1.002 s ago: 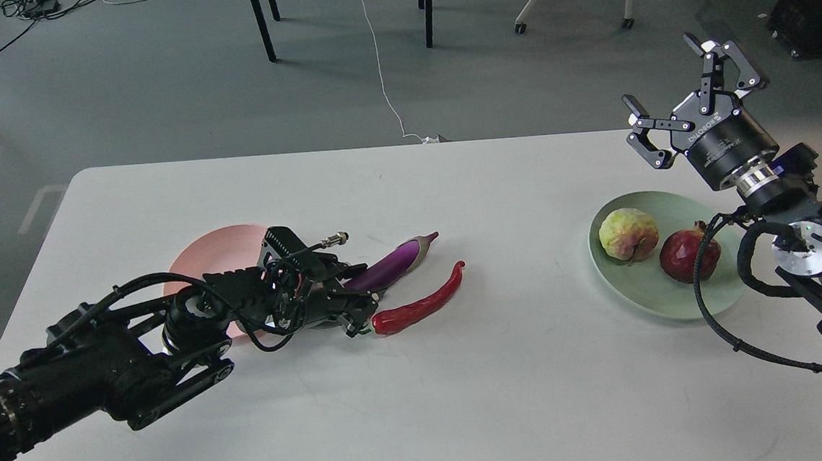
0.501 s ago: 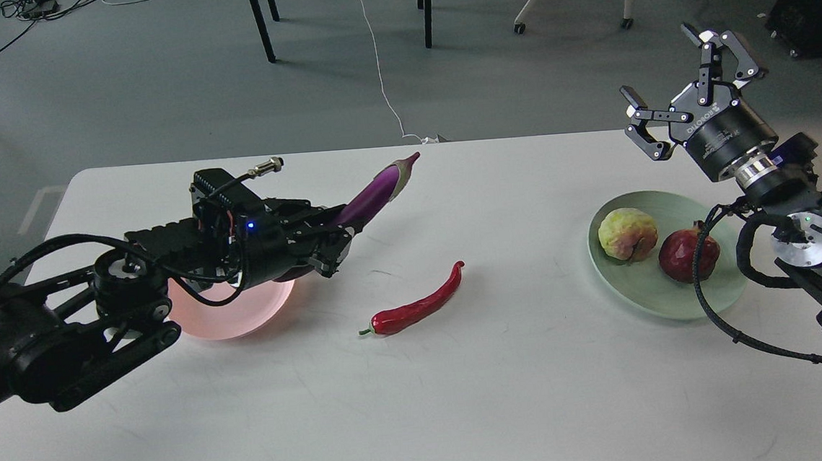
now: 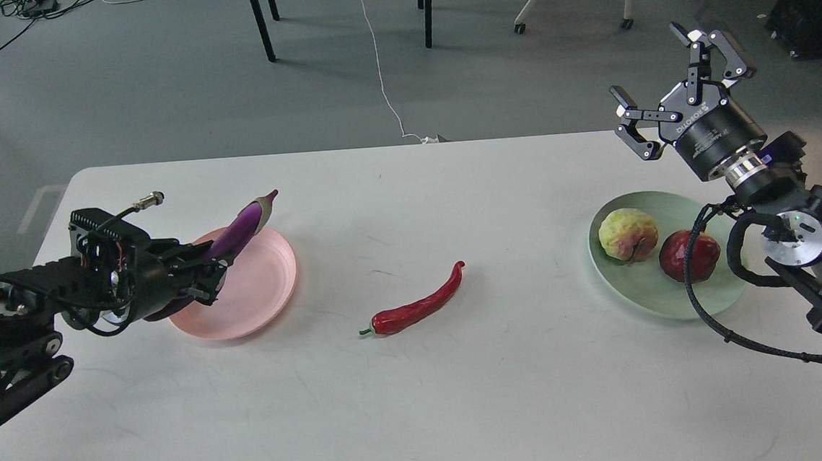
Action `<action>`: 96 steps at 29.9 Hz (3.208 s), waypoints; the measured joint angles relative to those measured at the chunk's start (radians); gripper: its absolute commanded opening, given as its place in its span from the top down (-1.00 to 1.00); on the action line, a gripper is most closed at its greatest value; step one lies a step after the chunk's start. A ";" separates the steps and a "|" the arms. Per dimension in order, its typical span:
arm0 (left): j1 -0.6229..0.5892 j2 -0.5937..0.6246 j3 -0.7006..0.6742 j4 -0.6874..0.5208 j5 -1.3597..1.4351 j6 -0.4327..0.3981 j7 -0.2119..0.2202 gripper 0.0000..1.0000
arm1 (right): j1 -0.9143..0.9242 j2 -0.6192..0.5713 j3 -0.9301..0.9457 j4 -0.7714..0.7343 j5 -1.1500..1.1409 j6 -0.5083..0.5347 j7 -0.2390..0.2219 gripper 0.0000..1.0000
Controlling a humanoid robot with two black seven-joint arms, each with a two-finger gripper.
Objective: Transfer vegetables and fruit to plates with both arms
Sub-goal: 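Place the eggplant onto the pink plate and open the left gripper, then grasp the red chili pepper with the left gripper and lift it, then lower the chili pepper onto the pink plate and release it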
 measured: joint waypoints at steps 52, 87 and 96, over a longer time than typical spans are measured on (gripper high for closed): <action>-0.081 -0.425 0.174 -0.006 0.240 0.003 0.006 0.64 | -0.131 -0.076 0.101 0.015 0.005 0.000 0.002 -0.99; 0.018 0.106 0.102 -0.226 0.240 0.082 -0.003 -0.49 | -0.117 -0.069 0.092 0.012 0.000 0.000 0.001 -0.99; 0.015 0.074 0.071 -0.184 0.189 0.102 -0.008 -0.82 | -0.118 -0.063 0.101 0.003 0.000 0.000 0.001 -0.99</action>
